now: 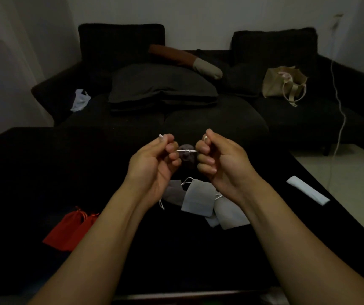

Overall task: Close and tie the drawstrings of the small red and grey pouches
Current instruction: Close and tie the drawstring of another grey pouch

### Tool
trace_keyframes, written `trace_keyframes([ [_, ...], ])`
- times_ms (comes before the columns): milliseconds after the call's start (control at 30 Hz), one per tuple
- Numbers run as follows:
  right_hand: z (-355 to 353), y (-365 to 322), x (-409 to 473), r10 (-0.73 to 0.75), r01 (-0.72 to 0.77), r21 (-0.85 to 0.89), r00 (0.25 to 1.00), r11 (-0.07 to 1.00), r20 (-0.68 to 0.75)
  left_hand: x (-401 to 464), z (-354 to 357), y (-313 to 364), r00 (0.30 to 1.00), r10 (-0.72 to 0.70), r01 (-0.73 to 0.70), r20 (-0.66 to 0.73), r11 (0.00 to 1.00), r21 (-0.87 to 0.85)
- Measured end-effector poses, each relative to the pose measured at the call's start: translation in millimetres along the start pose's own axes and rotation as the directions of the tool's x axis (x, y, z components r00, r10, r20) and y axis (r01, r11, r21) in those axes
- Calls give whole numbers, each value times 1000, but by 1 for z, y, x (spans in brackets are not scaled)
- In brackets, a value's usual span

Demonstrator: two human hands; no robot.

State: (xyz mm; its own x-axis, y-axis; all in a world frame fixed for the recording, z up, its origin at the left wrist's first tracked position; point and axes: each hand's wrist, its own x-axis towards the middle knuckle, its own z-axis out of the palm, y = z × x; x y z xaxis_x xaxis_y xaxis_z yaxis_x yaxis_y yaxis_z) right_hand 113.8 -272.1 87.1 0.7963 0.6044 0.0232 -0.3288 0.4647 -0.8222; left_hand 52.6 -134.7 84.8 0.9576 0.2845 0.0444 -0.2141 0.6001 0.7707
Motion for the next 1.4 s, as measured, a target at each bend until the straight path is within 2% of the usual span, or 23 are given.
trace_keyframes([
  [67,2,4,-2,-13,14,-54,1000,998,4,-1,-5,-1,1000,5,-5,0,995,96],
  [200,-1,0,-3,-52,52,-57,999,997,-8,-4,-7,2,999,-6,2,42,996,94],
  [267,-2,-1,-3,-72,73,-123,997,990,14,-4,-8,0,1000,22,-25,14,960,278],
  [367,0,2,-4,-40,47,-296,999,954,28,-6,-15,-4,995,101,-77,0,762,643],
  [467,0,3,-6,-11,14,-386,1000,922,10,-11,-18,-7,978,174,-185,115,466,865],
  [533,-2,4,-5,-12,15,-452,1000,892,10,-12,-20,-10,958,214,-248,193,271,930],
  [600,-3,6,-4,-26,24,-535,1000,844,4,-10,-23,-12,946,223,-271,236,145,951],
  [667,-5,5,-4,-30,17,-595,999,803,-13,-8,-27,-11,944,208,-273,255,64,960],
  [733,-9,4,-4,-33,27,-679,999,734,4,-8,-28,-10,949,188,-266,255,37,963],
  [767,-12,3,-3,-51,46,-748,999,662,17,-8,-28,-9,948,190,-265,254,36,963],
  [867,-22,2,0,-117,96,-929,992,356,58,-8,-29,-7,961,184,-226,205,98,969],
  [900,-24,1,0,-96,100,-944,993,314,73,-7,-30,-6,971,159,-199,177,138,970],
  [1067,-25,1,0,-8,95,-946,995,311,97,-2,-31,-7,994,28,-109,107,402,909],
  [1133,-23,-1,-2,11,106,-921,993,376,119,-3,-31,-8,994,0,-85,106,591,802],
  [1200,-23,-3,-2,3,125,-907,990,401,138,-5,-32,-10,995,-43,-30,87,715,699],
  [1300,-23,-2,-1,-24,144,-925,989,350,145,-7,-32,-12,997,-58,18,41,770,637],
  [1400,-20,2,-1,-88,191,-960,980,206,176,-7,-30,-13,999,-40,38,-10,793,609],
])
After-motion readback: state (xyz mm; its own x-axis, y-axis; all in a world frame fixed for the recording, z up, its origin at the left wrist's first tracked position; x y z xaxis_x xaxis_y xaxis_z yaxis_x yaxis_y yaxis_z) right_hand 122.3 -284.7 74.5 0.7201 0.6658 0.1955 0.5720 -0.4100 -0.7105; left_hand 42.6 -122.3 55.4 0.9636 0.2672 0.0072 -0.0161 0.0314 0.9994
